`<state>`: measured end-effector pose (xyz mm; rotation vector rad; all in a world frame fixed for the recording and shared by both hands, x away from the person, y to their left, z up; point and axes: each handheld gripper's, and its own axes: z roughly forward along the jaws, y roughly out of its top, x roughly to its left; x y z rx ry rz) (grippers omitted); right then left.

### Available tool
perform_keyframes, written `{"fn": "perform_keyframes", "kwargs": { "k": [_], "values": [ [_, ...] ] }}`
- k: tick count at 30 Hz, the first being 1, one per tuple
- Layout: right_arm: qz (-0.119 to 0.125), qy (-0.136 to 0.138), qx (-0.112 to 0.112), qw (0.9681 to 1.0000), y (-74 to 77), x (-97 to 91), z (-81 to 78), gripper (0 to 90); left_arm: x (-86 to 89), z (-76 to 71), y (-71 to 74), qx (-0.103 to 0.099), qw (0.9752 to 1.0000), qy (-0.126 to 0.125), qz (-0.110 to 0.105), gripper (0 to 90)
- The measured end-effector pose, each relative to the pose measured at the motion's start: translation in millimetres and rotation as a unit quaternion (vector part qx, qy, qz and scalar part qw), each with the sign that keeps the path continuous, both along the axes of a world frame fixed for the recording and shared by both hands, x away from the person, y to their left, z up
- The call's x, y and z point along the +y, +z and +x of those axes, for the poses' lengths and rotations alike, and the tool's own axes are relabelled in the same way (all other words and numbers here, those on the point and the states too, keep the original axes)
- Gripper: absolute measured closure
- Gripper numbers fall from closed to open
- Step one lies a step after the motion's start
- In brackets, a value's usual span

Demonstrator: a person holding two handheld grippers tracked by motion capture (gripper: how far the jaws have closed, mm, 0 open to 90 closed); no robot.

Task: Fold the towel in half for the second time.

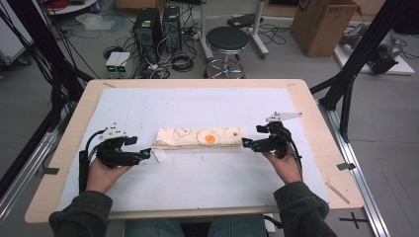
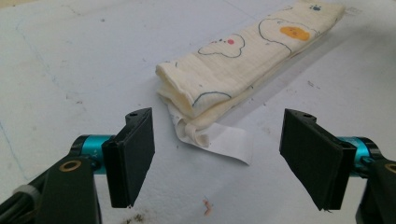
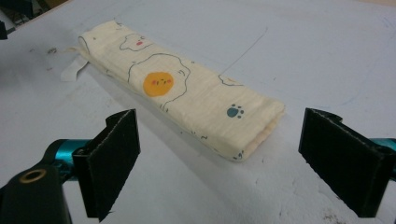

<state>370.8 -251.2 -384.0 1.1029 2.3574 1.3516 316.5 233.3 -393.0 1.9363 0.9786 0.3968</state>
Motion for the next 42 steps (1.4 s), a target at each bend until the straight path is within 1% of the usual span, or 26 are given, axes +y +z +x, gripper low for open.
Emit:
{"fn": "perform_keyframes", "kwargs": {
  "k": [1, 4, 5, 9, 10, 11, 13, 16, 20, 24, 27, 30, 33, 37, 38, 40, 42],
  "values": [
    [-0.001, -0.001, -0.005, 1.0, -0.4, -1.4, -1.6, 11.9, 0.8, -1.1, -0.5, 0.0, 1.0, -0.002, 0.0, 26.8],
    [0.001, -0.002, -0.006, 1.0, -1.9, -5.2, -6.7, 11.9, 1.7, -3.6, -1.4, 0.0, 1.0, -0.001, 0.001, 26.8],
    [0.001, -0.004, -0.007, 1.0, -2.6, -6.9, -9.4, 11.9, 2.6, -7.1, -2.6, 0.002, 1.0, 0.002, 0.0, 26.8],
    [0.003, -0.008, -0.012, 0.9999, -5.2, -12.4, -17.4, 11.9, 4.0, -12.9, -3.4, -0.004, 1.0, 0.003, 0.003, 26.1],
    [0.005, -0.009, -0.01, 0.9999, -5.9, -13.7, -19.4, 11.9, 4.2, -14.1, -3.6, -0.004, 1.0, 0.003, 0.003, 25.8],
    [0.005, -0.009, -0.014, 0.9998, -6.6, -15.2, -20.7, 11.9, 4.5, -15.3, -3.7, -0.004, 1.0, 0.002, 0.003, 25.8],
    [0.006, -0.011, -0.013, 0.9998, -7.3, -17.6, -24.3, 11.8, 4.3, -18.1, -3.8, -0.006, 1.0, 0.002, 0.005, 25.8],
    [0.006, -0.012, -0.018, 0.9997, -8.3, -20.3, -28.5, 11.9, 4.4, -22.6, -3.6, -0.01, 0.9999, 0.0, 0.007, 25.7],
    [0.004, -0.011, -0.021, 0.9997, -11.0, -23.2, -35.4, 11.8, 5.7, -29.0, -6.4, -0.012, 0.9999, -0.001, 0.005, 25.7],
    [0.001, -0.009, -0.021, 0.9997, -13.5, -25.2, -41.9, 11.8, 5.8, -35.5, -12.0, -0.009, 1.0, 0.003, -0.002, 25.0],
    [0.0, -0.009, -0.021, 0.9997, -15.3, -25.7, -47.1, 11.8, 5.3, -38.8, -13.0, -0.011, 0.9999, 0.001, -0.003, 24.8],
    [-0.004, -0.008, -0.025, 0.9997, -16.8, -26.8, -52.8, 11.8, 5.7, -42.4, -12.1, -0.016, 0.9999, 0.0, 0.0, 24.6],
    [-0.002, -0.01, -0.026, 0.9996, -18.2, -29.4, -57.4, 11.8, 6.8, -46.2, -12.1, -0.017, 0.9999, 0.002, 0.001, 24.6],
    [0.002, -0.016, -0.031, 0.9994, -20.8, -34.0, -63.6, 11.8, 9.2, -53.3, -14.6, -0.024, 0.9997, 0.006, 0.005, 24.2],
    [0.004, -0.017, -0.03, 0.9994, -21.6, -35.0, -65.3, 11.8, 9.7, -55.0, -15.3, -0.022, 0.9997, 0.006, 0.006, 24.1],
    [0.0, -0.015, -0.029, 0.9995, -23.3, -35.8, -67.8, 11.8, 11.7, -57.6, -16.1, -0.023, 0.9997, 0.008, 0.01, 24.1],
    [0.001, -0.018, -0.028, 0.9994, -25.1, -36.9, -70.1, 11.8, 13.5, -60.5, -16.7, -0.022, 0.9997, 0.007, 0.009, 24.1]
  ]
}}
